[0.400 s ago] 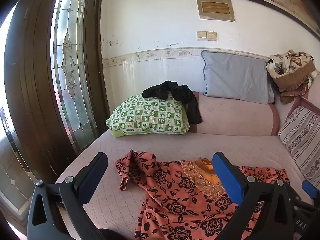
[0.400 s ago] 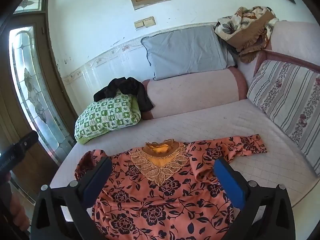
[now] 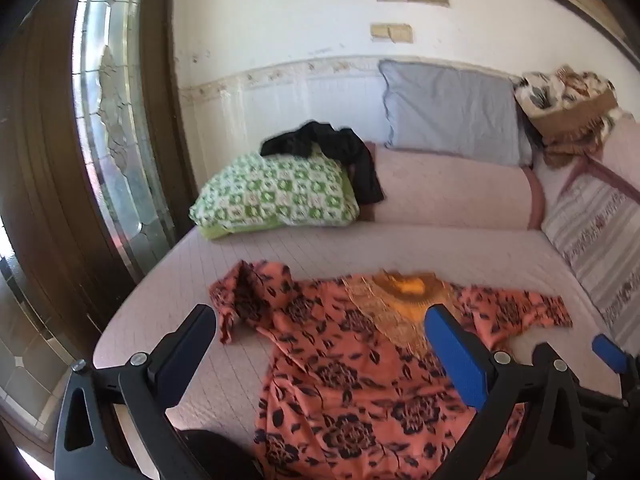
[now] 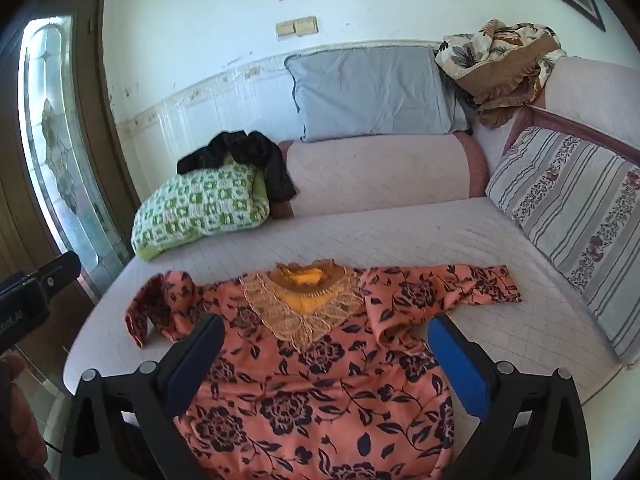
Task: Fold small clothes
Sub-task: 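Move both grippers over the orange floral blouse toward its hem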
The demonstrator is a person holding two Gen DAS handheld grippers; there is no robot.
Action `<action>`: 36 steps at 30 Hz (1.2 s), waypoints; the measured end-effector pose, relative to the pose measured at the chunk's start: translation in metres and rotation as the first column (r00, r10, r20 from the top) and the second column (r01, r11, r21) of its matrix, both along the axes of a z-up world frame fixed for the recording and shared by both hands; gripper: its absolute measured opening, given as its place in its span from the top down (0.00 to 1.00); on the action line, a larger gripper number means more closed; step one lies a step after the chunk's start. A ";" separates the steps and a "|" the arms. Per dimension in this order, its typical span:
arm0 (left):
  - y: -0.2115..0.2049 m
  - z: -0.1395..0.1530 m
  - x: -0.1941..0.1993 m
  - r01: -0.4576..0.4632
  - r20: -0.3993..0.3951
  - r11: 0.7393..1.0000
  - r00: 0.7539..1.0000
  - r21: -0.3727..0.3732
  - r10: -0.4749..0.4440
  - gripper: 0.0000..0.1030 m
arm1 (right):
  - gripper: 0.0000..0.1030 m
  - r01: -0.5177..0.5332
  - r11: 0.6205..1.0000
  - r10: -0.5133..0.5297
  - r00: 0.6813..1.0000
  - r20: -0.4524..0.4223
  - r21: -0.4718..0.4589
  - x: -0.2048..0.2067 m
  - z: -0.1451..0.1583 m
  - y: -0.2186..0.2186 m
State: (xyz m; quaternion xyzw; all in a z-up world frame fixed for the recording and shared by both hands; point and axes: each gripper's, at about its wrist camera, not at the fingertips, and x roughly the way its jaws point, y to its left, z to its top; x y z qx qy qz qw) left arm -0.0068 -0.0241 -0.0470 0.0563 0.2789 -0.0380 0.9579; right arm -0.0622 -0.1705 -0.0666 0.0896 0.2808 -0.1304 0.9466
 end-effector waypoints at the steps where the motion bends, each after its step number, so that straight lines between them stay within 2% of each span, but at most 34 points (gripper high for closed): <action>1: -0.004 -0.008 -0.003 0.010 -0.025 1.000 1.000 0.008 -0.010 0.00 | 0.00 0.000 1.000 0.000 1.000 -0.016 0.002 -0.002 -0.005 0.000; 4: -0.006 -0.026 -0.012 0.043 -0.096 0.999 0.994 -0.005 -0.043 0.00 | 0.00 0.001 1.000 0.000 0.997 -0.073 0.011 -0.007 -0.023 -0.006; 8: -0.007 -0.040 -0.024 0.055 -0.123 0.999 0.991 0.004 -0.054 0.00 | 0.00 0.013 1.000 -0.012 0.992 -0.129 0.004 -0.017 -0.040 -0.015; 15: 0.005 -0.071 -0.026 0.034 -0.234 0.999 0.972 -0.013 -0.036 0.00 | 0.00 0.015 0.999 -0.009 0.985 -0.170 0.034 -0.033 -0.056 -0.011; 20: 0.012 -0.073 -0.029 -0.012 -0.213 1.000 0.977 -0.014 0.009 0.00 | 0.00 -0.005 1.000 0.008 0.983 -0.185 0.021 -0.037 -0.056 0.002; 36: 0.010 -0.071 -0.031 0.005 -0.192 1.000 0.981 0.018 -0.002 0.00 | 0.00 -0.005 1.000 0.005 0.986 -0.169 0.001 -0.038 -0.049 0.006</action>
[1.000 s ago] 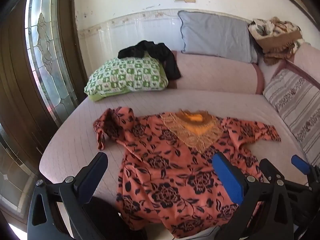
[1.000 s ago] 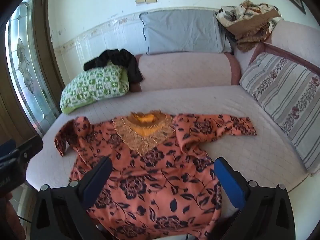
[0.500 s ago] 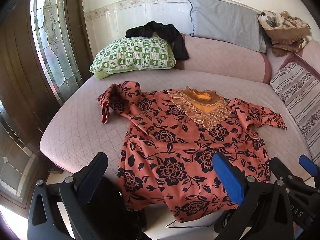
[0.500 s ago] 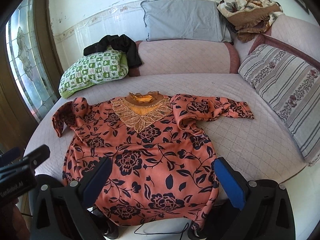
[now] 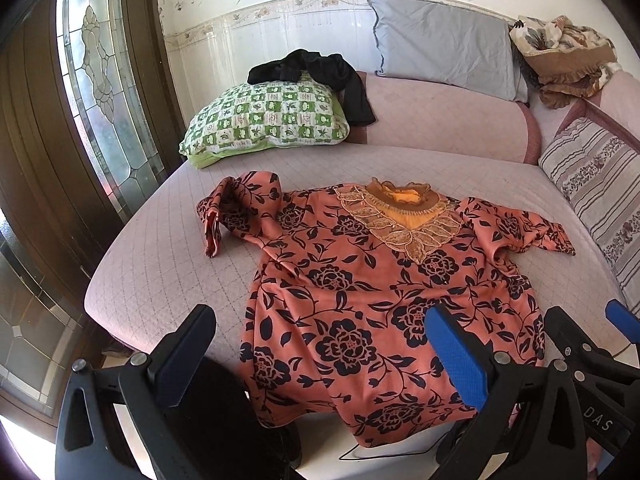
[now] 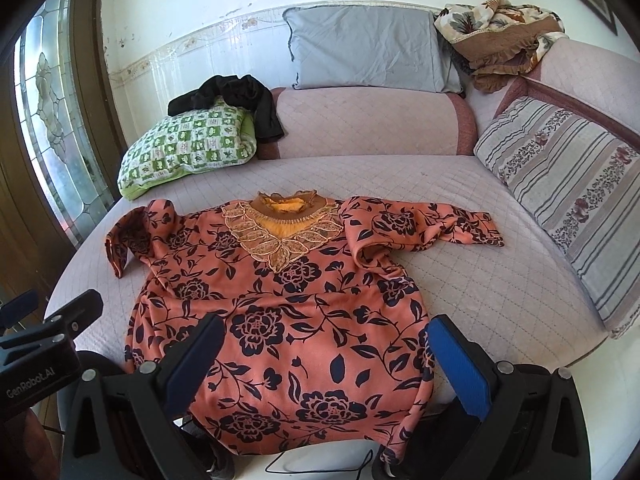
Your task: Fold small clothes
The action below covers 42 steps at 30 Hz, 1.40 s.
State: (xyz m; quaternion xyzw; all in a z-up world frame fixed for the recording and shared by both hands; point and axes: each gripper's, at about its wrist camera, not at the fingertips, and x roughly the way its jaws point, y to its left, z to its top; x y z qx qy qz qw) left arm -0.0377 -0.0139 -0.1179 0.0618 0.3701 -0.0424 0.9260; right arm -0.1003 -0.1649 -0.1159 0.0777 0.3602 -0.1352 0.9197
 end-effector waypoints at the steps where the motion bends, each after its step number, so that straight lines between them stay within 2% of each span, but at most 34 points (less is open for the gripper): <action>1: 0.000 0.000 0.000 0.001 -0.001 1.000 1.000 0.002 -0.001 0.00 | 0.00 -0.002 1.000 0.002 1.000 0.000 0.000 0.000 0.000 0.001; 20: -0.007 -0.007 0.005 0.020 -0.007 1.000 1.000 0.013 -0.020 0.00 | 0.00 0.025 0.999 -0.024 1.000 -0.007 0.026 0.003 -0.007 -0.009; 23: -0.012 -0.015 0.011 0.048 -0.034 0.999 0.998 0.007 -0.047 0.00 | 0.00 0.043 0.998 -0.043 0.999 -0.006 0.042 0.006 -0.012 -0.017; 27: -0.024 -0.030 0.018 0.127 -0.130 0.991 0.983 -0.048 -0.132 0.00 | 0.00 0.070 0.994 -0.070 0.998 -0.002 0.079 0.013 -0.022 -0.035; 31: -0.044 -0.042 0.014 0.211 -0.183 0.976 0.959 -0.052 -0.217 0.00 | 0.00 0.112 0.988 -0.115 0.993 0.026 0.109 0.018 -0.031 -0.070; 35: -0.053 -0.053 0.015 0.228 -0.252 0.974 0.942 0.001 -0.220 0.00 | 0.00 0.181 0.966 -0.196 0.979 0.064 0.186 0.028 -0.045 -0.129; 37: -0.053 -0.058 0.017 0.226 -0.288 0.974 0.932 -0.004 -0.218 0.00 | 0.00 0.196 0.949 -0.222 0.972 0.082 0.247 0.039 -0.055 -0.162; 39: -0.052 -0.061 0.019 0.226 -0.311 0.974 0.924 -0.023 -0.222 0.00 | 0.00 0.216 0.920 -0.255 0.964 0.079 0.327 0.055 -0.068 -0.194; 42: -0.053 -0.058 0.019 0.243 -0.293 0.970 0.926 -0.027 -0.240 0.00 | 0.00 0.240 0.864 -0.309 0.947 0.091 0.442 0.080 -0.090 -0.238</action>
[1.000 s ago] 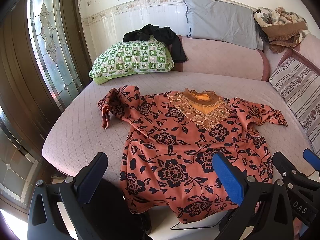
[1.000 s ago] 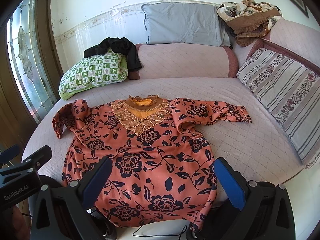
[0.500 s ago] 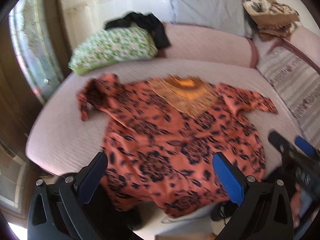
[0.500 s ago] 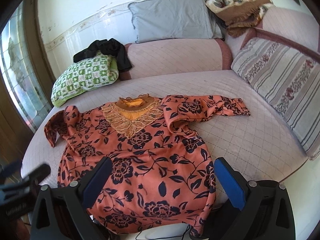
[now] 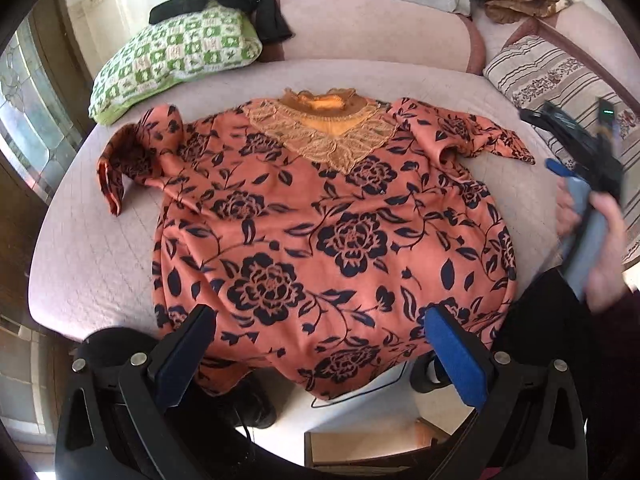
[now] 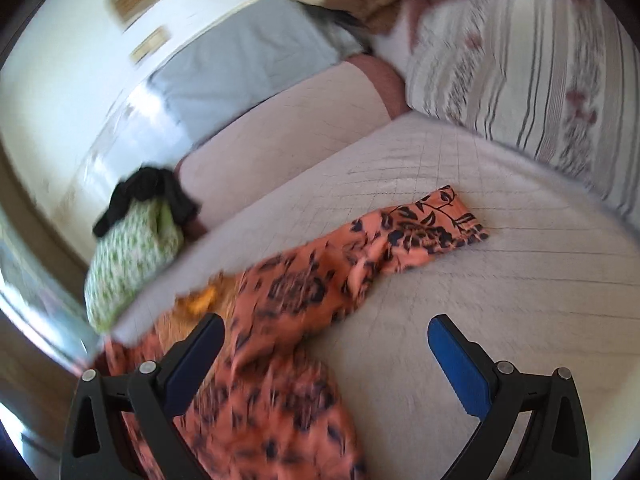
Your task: Fold small clothes
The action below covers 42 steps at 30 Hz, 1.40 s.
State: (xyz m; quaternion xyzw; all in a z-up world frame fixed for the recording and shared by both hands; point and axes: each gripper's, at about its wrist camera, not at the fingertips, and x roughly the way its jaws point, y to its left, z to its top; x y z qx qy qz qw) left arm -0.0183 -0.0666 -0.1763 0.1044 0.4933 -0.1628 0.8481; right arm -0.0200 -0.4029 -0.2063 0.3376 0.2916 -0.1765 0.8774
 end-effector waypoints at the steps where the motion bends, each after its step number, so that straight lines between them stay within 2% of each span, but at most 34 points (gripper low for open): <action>1: -0.001 0.001 0.001 0.006 0.008 1.000 1.000 0.002 -0.007 0.00 | 0.00 0.029 0.999 -0.029 1.000 0.002 0.032 0.008 -0.009 -0.014; 4: -0.007 0.001 0.005 0.026 0.024 1.000 0.999 0.014 -0.027 0.00 | 0.01 0.120 0.986 -0.118 0.993 -0.027 0.113 0.025 -0.031 -0.043; 8: -0.017 -0.001 0.018 0.027 0.037 0.999 0.999 0.046 -0.029 0.00 | 0.01 0.131 0.988 -0.125 0.989 -0.076 0.085 0.039 -0.037 -0.054; 11: -0.025 0.003 0.030 0.004 0.106 0.997 0.994 0.071 -0.012 0.00 | 0.01 0.135 0.988 -0.128 0.988 -0.091 0.072 0.045 -0.041 -0.061; 15: -0.034 0.015 0.045 -0.027 0.220 0.993 0.976 0.118 0.000 0.00 | 0.01 0.158 0.984 -0.150 0.983 -0.103 0.083 0.050 -0.048 -0.070; 18: -0.038 0.022 0.060 -0.054 0.272 0.990 0.962 0.129 0.017 0.00 | 0.01 0.158 0.977 -0.142 0.983 -0.119 0.141 0.055 -0.059 -0.076; 21: -0.042 0.024 0.079 -0.076 0.276 0.990 0.960 0.121 0.040 0.00 | 0.01 0.178 0.962 -0.153 0.979 -0.132 0.205 0.061 -0.072 -0.088; 24: -0.047 0.024 0.091 -0.091 0.276 0.988 0.960 0.124 0.054 0.00 | 0.01 0.213 0.930 -0.179 0.974 -0.137 0.299 0.067 -0.090 -0.105; 28: -0.053 0.020 0.099 -0.101 0.278 0.985 0.959 0.140 0.059 0.00 | 0.02 0.250 0.916 -0.226 0.968 -0.109 0.315 0.075 -0.097 -0.120; 30: -0.054 0.016 0.103 -0.108 0.270 0.983 0.961 0.149 0.064 0.00 | 0.07 0.271 0.907 -0.251 0.963 -0.102 0.324 0.079 -0.101 -0.127; 32: -0.054 0.013 0.107 -0.116 0.262 0.981 0.962 0.153 0.073 0.00 | 0.31 0.281 0.905 -0.265 0.960 -0.095 0.320 0.085 -0.102 -0.131; 33: -0.053 0.011 0.109 -0.121 0.257 0.981 0.963 0.154 0.079 0.00 | 0.38 0.278 0.905 -0.260 0.961 -0.099 0.323 0.089 -0.104 -0.133; 34: -0.053 0.010 0.110 -0.124 0.253 0.980 0.964 0.156 0.082 0.00 | 0.58 0.284 0.903 -0.262 0.959 -0.111 0.322 0.092 -0.105 -0.135; 35: -0.052 0.009 0.112 -0.129 0.251 0.979 0.964 0.159 0.086 0.00 | 0.74 0.290 0.903 -0.264 0.957 -0.123 0.316 0.095 -0.108 -0.137; 38: -0.049 0.008 0.117 -0.141 0.244 0.977 0.965 0.159 0.099 0.00 | 0.86 0.309 0.897 -0.277 0.950 -0.145 0.315 0.100 -0.109 -0.139; 42: -0.039 0.006 0.122 -0.162 0.242 0.975 0.962 0.152 0.123 0.00 | 0.92 0.237 0.920 -0.228 0.971 -0.066 0.312 0.109 -0.086 -0.128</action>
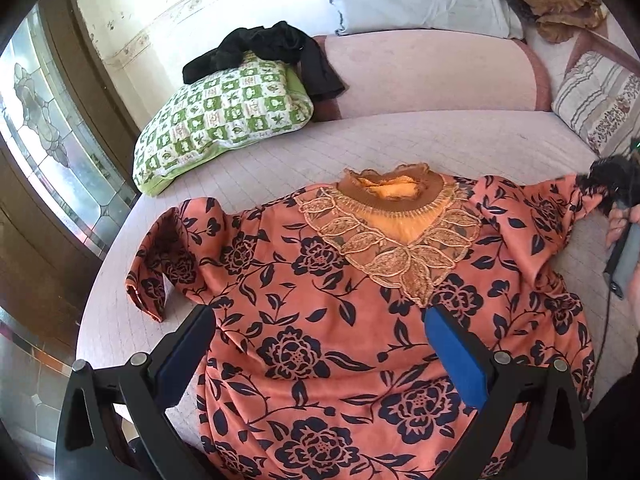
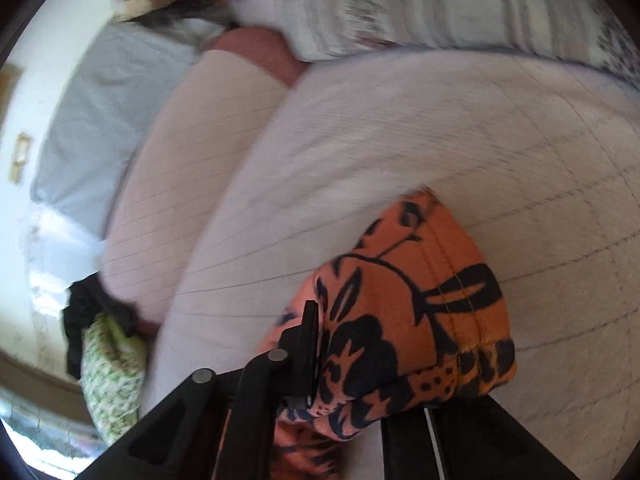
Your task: Fold small clothes
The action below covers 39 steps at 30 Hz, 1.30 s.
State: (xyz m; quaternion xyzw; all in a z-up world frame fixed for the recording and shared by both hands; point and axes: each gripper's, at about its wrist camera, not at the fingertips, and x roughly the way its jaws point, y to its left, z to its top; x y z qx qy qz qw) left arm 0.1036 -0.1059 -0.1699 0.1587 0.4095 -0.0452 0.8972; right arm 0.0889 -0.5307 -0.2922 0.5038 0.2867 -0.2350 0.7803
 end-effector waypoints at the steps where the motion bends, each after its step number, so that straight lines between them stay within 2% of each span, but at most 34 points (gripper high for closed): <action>1: 0.002 -0.001 0.001 -0.004 -0.002 1.000 1.000 -0.003 0.004 0.00 | 0.92 -0.025 1.000 0.025 0.999 0.030 -0.010 0.002 0.010 0.007; 4: 0.016 -0.007 0.006 -0.031 -0.014 0.999 0.999 -0.010 0.030 0.00 | 0.92 -0.126 0.991 0.130 0.981 0.146 -0.041 0.010 0.041 0.034; 7: 0.036 -0.017 0.011 -0.071 -0.037 0.997 0.997 -0.016 0.070 0.00 | 0.92 -0.256 0.964 0.267 0.922 0.280 -0.078 0.015 0.072 0.074; 9: 0.055 -0.027 0.014 -0.113 -0.053 0.994 0.992 -0.011 0.112 0.00 | 0.92 -0.362 0.928 0.368 0.855 0.366 -0.089 0.025 0.088 0.106; 11: 0.073 -0.036 0.014 -0.152 -0.066 0.988 0.986 -0.005 0.151 0.00 | 0.92 -0.478 0.875 0.459 0.764 0.454 -0.080 0.034 0.100 0.142; 14: 0.099 -0.048 0.012 -0.203 -0.089 0.979 0.975 0.004 0.202 0.00 | 0.88 -0.646 0.761 0.569 0.619 0.542 -0.060 0.052 0.104 0.202; 15: 0.106 -0.051 0.011 -0.214 -0.094 0.977 0.972 0.004 0.213 0.00 | 0.86 -0.689 0.723 0.597 0.586 0.548 -0.051 0.057 0.103 0.222; 16: 0.112 -0.053 0.010 -0.225 -0.101 0.974 0.969 0.007 0.224 0.00 | 0.69 -0.723 0.689 0.628 0.560 0.540 -0.052 0.061 0.102 0.242; 17: 0.116 -0.054 0.010 -0.230 -0.104 0.973 0.968 0.010 0.230 0.00 | 0.24 -0.757 0.650 0.666 0.531 0.523 -0.060 0.065 0.101 0.260; 18: 0.120 -0.055 0.010 -0.237 -0.105 0.971 0.966 0.013 0.237 0.00 | 0.03 -0.789 0.611 0.702 0.508 0.499 -0.057 0.069 0.099 0.274; 19: 0.123 -0.055 0.010 -0.244 -0.106 0.970 0.964 0.012 0.244 0.00 | 0.00 -0.809 0.587 0.713 0.496 0.496 -0.034 0.070 0.096 0.282; 21: 0.126 -0.055 0.013 -0.247 -0.109 0.969 0.963 0.002 0.246 0.00 | 0.00 -0.805 0.594 0.679 0.498 0.540 -0.004 0.064 0.091 0.279; 22: 0.125 -0.055 0.016 -0.246 -0.115 0.969 0.963 -0.008 0.244 0.00 | 0.00 -0.792 0.610 0.669 0.517 0.534 0.003 0.061 0.090 0.271; 25: 0.119 -0.056 0.026 -0.236 -0.150 0.971 0.962 -0.048 0.227 0.00 | 0.01 -0.712 0.702 0.599 0.600 0.529 0.012 0.053 0.090 0.230; 27: 0.110 -0.058 0.037 -0.223 -0.157 0.973 0.965 -0.060 0.211 0.00 | 0.01 -0.641 0.767 0.571 0.688 0.448 0.006 0.056 0.091 0.196; 28: 0.106 -0.061 0.044 -0.215 -0.162 0.974 0.966 -0.067 0.202 0.00 | 0.05 -0.616 0.788 0.562 0.721 0.406 0.003 0.057 0.089 0.188; 29: 0.103 -0.064 0.052 -0.209 -0.179 0.975 0.965 -0.081 0.192 0.00 | 0.10 -0.596 0.803 0.558 0.750 0.355 -0.001 0.058 0.087 0.178; 31: 0.102 -0.076 0.070 -0.212 -0.256 0.967 0.951 -0.138 0.172 0.01 | 0.29 -0.578 0.816 0.565 0.798 0.209 -0.004 0.062 0.077 0.170; 32: 0.103 -0.082 0.079 -0.226 -0.301 0.958 0.939 -0.176 0.166 0.04 | 0.35 -0.581 0.814 0.577 0.807 0.130 -0.008 0.063 0.070 0.170; 34: 0.106 -0.096 0.093 -0.259 -0.382 0.934 0.912 -0.245 0.153 0.26 | 0.38 -0.588 0.808 0.588 0.809 0.005 -0.030 0.061 0.056 0.173; 35: 0.107 -0.100 0.098 -0.274 -0.407 0.927 0.901 -0.258 0.153 0.30 | 0.38 -0.600 0.799 0.597 0.800 -0.062 -0.044 0.061 0.048 0.175; 37: 0.110 -0.111 0.109 -0.316 -0.447 0.904 0.879 -0.287 0.165 0.47 | 0.42 -0.627 0.776 0.614 0.776 -0.141 -0.068 0.055 0.034 0.177; 39: 0.108 -0.114 0.116 -0.311 -0.438 0.900 0.885 -0.305 0.158 0.51 | 0.46 -0.662 0.746 0.640 0.744 -0.193 -0.075 0.055 0.025 0.181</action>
